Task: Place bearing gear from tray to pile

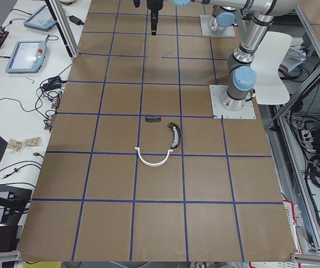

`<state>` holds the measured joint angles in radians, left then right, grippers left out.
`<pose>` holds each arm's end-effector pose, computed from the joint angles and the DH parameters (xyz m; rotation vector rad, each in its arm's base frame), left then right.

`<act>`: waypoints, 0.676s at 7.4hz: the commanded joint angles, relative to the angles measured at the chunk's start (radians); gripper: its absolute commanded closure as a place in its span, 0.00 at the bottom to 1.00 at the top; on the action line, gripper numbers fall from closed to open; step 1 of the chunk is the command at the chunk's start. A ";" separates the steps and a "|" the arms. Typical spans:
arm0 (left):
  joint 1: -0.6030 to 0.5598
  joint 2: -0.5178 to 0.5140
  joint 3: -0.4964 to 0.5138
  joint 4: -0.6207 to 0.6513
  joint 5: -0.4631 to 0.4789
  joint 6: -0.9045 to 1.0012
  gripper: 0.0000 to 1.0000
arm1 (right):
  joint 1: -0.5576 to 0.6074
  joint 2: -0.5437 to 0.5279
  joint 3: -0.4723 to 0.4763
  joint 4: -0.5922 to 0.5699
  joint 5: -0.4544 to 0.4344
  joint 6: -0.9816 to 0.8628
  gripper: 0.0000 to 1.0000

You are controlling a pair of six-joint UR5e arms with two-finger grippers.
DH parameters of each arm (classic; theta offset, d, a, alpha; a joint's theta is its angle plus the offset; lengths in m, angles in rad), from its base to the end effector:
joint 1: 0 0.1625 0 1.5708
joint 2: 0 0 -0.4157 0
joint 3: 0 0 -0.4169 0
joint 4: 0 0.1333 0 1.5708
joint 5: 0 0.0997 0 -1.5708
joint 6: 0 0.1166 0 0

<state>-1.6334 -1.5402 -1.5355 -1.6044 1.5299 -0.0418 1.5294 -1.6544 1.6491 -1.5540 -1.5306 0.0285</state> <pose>-0.1695 -0.4971 0.4922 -0.0332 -3.0985 0.0467 0.1180 -0.4858 0.4613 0.1087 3.0994 0.0174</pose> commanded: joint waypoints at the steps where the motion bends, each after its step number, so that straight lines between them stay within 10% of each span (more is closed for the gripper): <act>1: 0.001 0.000 0.000 0.000 0.001 0.000 0.00 | 0.000 -0.001 0.000 0.035 -0.043 0.014 0.00; 5: 0.001 0.000 0.000 0.000 0.001 0.000 0.00 | -0.002 0.004 0.002 0.028 -0.032 0.013 0.00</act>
<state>-1.6326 -1.5402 -1.5355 -1.6046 1.5309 -0.0414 1.5290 -1.6522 1.6504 -1.5242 -1.5640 0.0419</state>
